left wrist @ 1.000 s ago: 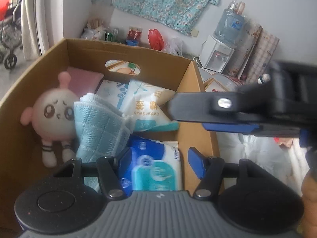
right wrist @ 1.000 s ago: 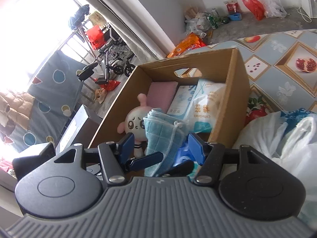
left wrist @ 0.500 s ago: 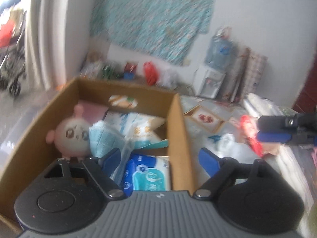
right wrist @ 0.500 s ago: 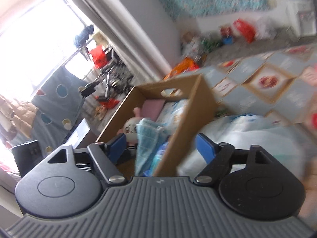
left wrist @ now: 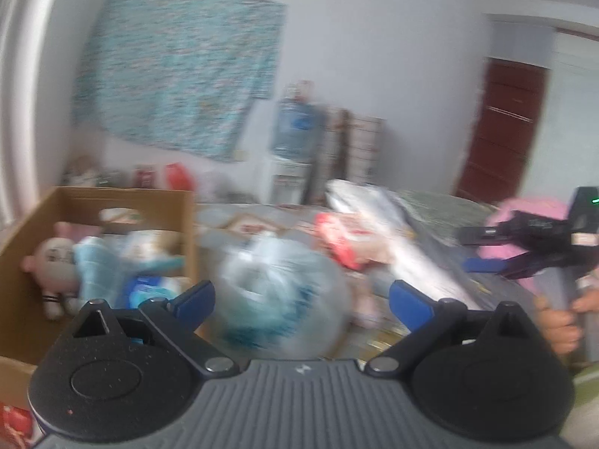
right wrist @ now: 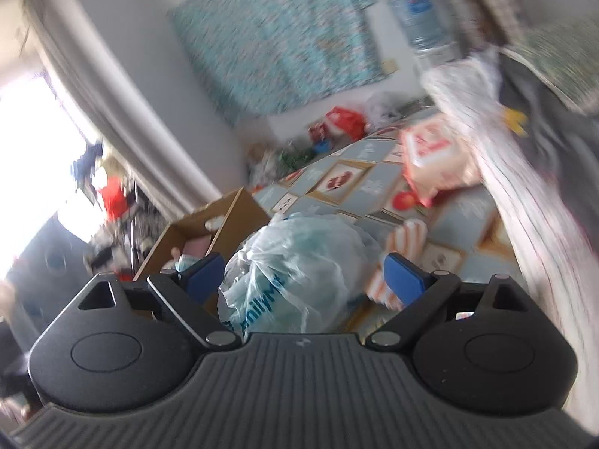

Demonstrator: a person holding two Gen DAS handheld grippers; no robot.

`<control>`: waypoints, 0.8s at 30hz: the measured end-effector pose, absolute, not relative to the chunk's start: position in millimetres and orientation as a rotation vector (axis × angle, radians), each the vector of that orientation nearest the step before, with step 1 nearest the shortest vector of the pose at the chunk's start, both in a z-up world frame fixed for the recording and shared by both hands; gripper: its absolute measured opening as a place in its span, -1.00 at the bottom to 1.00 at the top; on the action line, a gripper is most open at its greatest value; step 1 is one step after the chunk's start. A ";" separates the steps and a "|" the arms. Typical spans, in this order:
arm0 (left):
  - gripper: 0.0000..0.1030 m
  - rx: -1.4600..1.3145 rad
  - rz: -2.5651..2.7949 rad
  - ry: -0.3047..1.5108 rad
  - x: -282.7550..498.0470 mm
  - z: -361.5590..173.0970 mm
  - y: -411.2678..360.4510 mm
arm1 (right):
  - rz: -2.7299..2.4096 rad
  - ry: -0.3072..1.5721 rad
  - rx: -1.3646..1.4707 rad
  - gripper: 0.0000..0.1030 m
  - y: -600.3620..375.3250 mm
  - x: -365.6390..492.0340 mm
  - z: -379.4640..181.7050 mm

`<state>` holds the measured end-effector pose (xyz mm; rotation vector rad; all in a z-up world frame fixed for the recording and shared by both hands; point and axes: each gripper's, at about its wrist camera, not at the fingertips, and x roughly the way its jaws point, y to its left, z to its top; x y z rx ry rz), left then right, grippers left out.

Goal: Organize soft objects
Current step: 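Move the right tool to the orange-striped white towel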

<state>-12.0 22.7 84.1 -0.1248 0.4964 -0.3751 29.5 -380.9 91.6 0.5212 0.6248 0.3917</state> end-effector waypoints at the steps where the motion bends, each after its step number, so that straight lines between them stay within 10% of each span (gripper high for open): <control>1: 0.96 -0.111 -0.407 0.493 -18.5 82.4 15.2 | 0.376 0.613 0.548 0.80 -384.7 17.7 81.2; 24: 0.87 0.168 -0.518 0.547 35.2 -0.6 -147.0 | 0.306 0.670 0.659 0.77 -388.6 46.5 7.4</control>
